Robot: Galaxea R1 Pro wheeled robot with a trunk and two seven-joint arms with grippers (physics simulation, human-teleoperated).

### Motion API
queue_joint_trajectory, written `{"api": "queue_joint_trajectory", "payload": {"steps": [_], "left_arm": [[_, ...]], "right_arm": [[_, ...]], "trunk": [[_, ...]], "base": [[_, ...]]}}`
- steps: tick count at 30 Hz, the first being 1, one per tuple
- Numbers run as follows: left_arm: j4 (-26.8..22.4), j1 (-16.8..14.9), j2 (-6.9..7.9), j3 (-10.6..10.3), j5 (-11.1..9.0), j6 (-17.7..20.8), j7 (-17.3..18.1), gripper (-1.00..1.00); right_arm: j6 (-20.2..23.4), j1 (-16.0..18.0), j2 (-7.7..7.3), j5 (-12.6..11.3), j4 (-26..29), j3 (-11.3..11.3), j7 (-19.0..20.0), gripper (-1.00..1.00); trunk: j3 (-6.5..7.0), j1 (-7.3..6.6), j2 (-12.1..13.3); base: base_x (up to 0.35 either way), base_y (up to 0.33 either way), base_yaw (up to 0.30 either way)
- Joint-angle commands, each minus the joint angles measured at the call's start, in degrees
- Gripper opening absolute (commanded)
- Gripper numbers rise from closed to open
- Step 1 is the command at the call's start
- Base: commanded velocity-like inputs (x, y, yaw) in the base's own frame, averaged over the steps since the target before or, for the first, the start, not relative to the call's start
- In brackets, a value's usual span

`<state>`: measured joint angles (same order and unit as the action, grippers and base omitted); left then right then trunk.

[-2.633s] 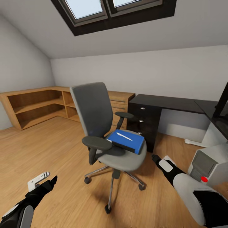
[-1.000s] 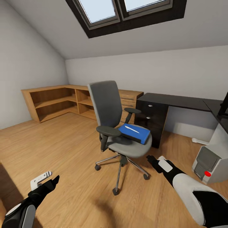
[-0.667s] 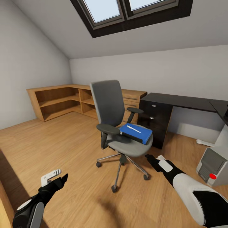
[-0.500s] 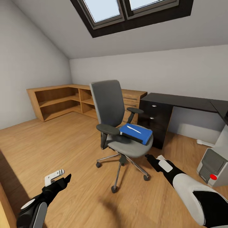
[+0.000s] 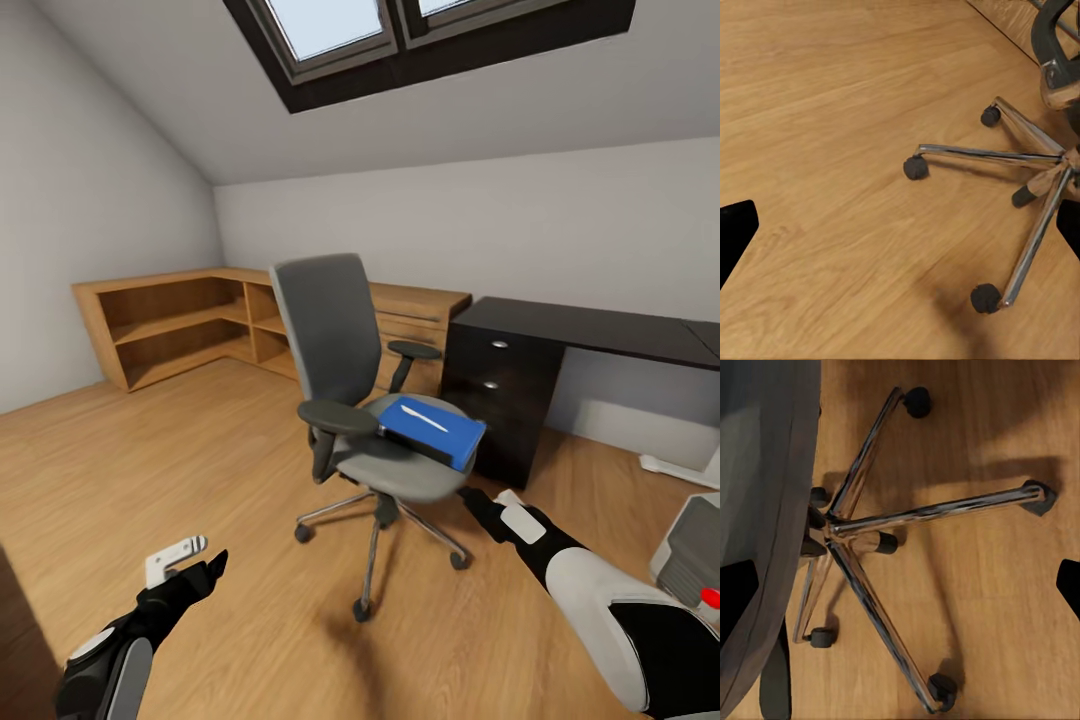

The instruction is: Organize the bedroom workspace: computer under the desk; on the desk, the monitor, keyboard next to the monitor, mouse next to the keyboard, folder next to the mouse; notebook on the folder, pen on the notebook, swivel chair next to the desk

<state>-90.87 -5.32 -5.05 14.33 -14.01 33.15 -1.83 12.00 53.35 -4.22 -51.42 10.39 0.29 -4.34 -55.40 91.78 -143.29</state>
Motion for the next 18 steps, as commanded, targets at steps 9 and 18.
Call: {"api": "queue_joint_trajectory", "payload": {"steps": [9,18], "left_arm": [[-0.01,-0.07,-0.05,-1.22,-0.59,0.34,-0.45,1.00],[0.06,-0.04,-0.05,-1.23,-0.65,0.34,-0.53,1.00]], "right_arm": [[0.22,0.00,0.00,-0.35,0.16,0.15,-0.25,1.00],[0.22,0.00,0.00,-0.35,0.16,0.15,-0.29,1.00]], "trunk": [[-0.06,0.03,-0.02],[-0.06,0.03,-0.02]], "base": [[0.299,-0.051,0.000],[-0.092,-0.009,0.147]]}}
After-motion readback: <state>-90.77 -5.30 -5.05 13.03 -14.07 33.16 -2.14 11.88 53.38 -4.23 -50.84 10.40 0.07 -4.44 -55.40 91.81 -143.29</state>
